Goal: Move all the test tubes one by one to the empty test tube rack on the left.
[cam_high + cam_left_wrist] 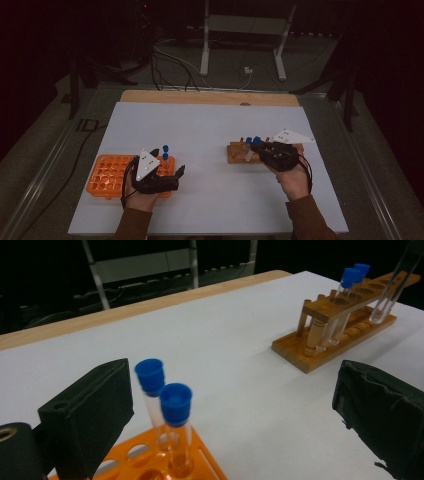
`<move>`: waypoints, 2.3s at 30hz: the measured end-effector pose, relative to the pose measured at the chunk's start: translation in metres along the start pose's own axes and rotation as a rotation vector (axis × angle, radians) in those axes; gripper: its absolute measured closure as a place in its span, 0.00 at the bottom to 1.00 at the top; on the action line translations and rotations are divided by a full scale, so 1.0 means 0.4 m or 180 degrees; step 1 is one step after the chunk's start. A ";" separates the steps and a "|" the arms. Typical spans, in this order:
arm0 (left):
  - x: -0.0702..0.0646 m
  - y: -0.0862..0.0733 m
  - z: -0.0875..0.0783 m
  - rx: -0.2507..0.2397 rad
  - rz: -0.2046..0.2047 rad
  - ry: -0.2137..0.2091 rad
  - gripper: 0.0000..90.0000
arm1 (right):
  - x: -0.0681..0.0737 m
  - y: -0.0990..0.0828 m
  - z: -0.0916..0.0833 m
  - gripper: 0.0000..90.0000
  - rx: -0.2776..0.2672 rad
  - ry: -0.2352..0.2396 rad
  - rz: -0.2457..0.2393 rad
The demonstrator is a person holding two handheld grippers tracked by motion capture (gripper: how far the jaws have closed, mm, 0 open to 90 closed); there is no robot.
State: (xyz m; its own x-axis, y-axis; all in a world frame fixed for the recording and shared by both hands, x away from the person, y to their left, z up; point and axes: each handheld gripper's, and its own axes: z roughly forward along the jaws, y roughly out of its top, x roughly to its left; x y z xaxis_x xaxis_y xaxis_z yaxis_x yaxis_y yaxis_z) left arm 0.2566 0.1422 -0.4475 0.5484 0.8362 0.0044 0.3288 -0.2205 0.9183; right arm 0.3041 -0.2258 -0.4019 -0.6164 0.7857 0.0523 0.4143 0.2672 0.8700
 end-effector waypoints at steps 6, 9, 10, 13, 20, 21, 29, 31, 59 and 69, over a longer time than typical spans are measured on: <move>-0.018 0.012 0.008 0.0004 0.0030 -0.0080 0.04 | 0.014 0.003 0.005 0.85 -0.0001 0.0059 -0.0035; -0.028 0.017 0.014 0.0020 0.0049 -0.0106 0.04 | 0.022 0.003 0.010 0.85 0.0002 0.0093 -0.0021; -0.031 0.018 0.017 0.0023 0.0052 -0.0112 0.04 | 0.024 0.004 0.011 0.85 0.0003 0.0103 -0.0030; -0.038 0.018 0.027 0.0041 0.0048 -0.0132 0.04 | 0.031 0.005 0.014 0.85 0.0009 0.0133 -0.0045; -0.053 0.027 0.039 0.0036 0.0075 -0.0183 0.04 | 0.041 0.008 0.017 0.85 0.0004 0.0181 -0.0059; -0.055 0.028 0.041 0.0041 0.0078 -0.0192 0.04 | 0.042 0.008 0.017 0.85 0.0007 0.0189 -0.0062; -0.075 0.035 0.061 0.0086 0.0082 -0.0262 0.04 | 0.055 0.011 0.023 0.85 0.0020 0.0255 -0.0064; -0.080 0.038 0.066 0.0085 0.0091 -0.0285 0.04 | 0.057 0.011 0.024 0.85 0.0017 0.0272 -0.0067; -0.135 0.070 0.125 0.0110 0.0133 -0.0517 0.05 | 0.106 0.016 0.047 0.85 0.0031 0.0462 -0.0135; -0.156 0.071 0.147 0.0107 0.0114 -0.0594 0.05 | 0.125 0.016 0.058 0.85 0.0052 0.0538 -0.0168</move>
State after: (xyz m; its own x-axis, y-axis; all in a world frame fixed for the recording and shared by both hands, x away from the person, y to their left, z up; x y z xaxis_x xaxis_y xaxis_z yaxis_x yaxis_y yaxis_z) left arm 0.2771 0.0543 -0.4452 0.6924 0.7205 -0.0394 0.3302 -0.2677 0.9052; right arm 0.2913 -0.1719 -0.4052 -0.7409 0.6656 0.0895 0.3883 0.3158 0.8657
